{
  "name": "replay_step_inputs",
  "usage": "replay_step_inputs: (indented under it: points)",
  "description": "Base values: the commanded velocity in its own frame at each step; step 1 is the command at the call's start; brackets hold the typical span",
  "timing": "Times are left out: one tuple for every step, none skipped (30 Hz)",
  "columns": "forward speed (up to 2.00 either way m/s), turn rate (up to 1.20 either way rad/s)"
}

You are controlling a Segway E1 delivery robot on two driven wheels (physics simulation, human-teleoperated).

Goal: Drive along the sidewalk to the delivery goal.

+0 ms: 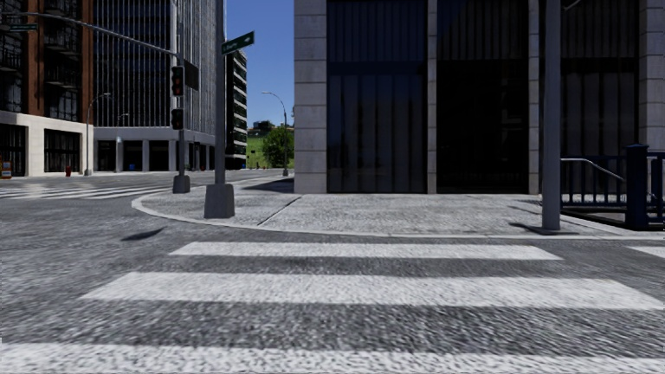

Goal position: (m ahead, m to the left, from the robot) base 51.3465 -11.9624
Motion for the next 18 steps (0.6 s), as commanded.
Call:
replay_step_inputs:
  points:
    - [2.00,0.00]
    - [2.00,0.00]
    - [2.00,0.00]
    - [2.00,0.00]
    - [2.00,0.00]
    - [2.00,0.00]
    - [2.00,0.00]
    - [2.00,0.00]
    - [2.00,0.00]
    - [2.00,0.00]
    - [2.00,0.00]
    - [2.00,0.00]
    - [2.00,0.00]
    - [2.00,0.00]
    - [2.00,0.00]
    - [2.00,0.00]
    - [2.00,0.00]
    - [2.00,0.00]
